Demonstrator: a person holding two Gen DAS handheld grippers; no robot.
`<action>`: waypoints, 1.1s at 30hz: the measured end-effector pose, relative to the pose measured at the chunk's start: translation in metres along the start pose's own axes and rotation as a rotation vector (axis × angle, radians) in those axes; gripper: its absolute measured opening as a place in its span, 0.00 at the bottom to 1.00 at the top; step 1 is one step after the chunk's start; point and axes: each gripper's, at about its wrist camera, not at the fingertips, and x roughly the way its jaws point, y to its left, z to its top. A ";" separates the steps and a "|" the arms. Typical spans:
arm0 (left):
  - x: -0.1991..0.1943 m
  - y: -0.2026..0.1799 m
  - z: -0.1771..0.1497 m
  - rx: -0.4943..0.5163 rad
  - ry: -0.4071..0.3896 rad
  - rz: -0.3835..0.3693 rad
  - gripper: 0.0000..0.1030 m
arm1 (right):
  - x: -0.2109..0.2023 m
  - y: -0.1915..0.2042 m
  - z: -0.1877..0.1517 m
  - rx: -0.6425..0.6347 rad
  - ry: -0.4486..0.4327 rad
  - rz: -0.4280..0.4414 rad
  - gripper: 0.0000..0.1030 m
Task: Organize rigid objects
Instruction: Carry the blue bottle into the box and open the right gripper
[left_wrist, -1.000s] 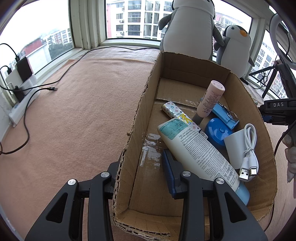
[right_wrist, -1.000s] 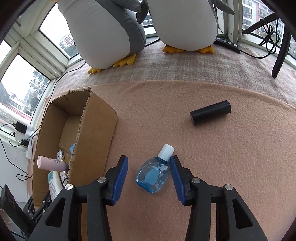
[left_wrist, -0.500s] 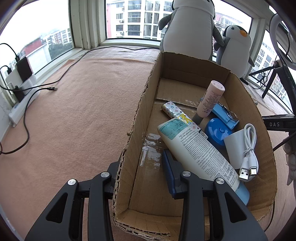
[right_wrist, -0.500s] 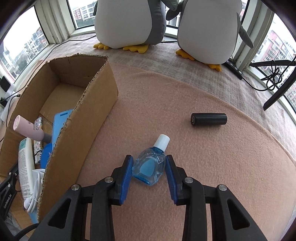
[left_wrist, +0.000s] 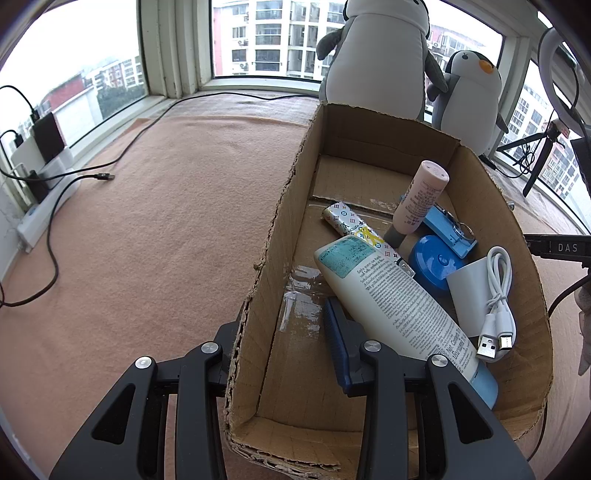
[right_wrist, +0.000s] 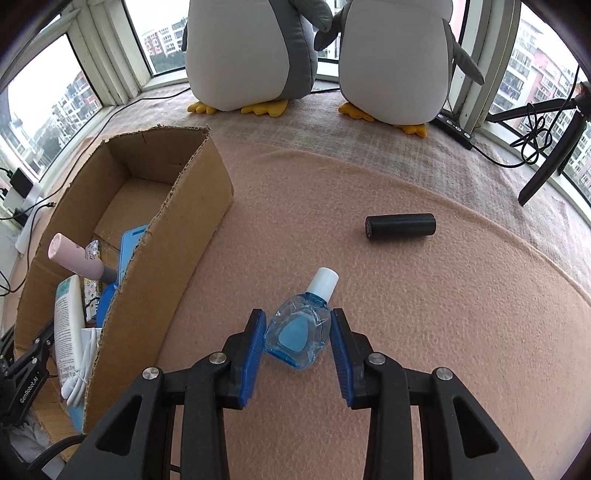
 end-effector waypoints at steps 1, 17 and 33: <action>0.000 0.000 0.000 0.000 0.000 0.000 0.35 | -0.004 0.001 0.000 0.004 -0.008 0.009 0.31; 0.000 0.000 0.000 0.000 0.000 0.000 0.35 | -0.063 0.076 0.004 -0.128 -0.120 0.190 0.31; 0.000 0.000 0.000 0.001 -0.001 0.000 0.35 | -0.071 0.121 -0.007 -0.261 -0.161 0.237 0.63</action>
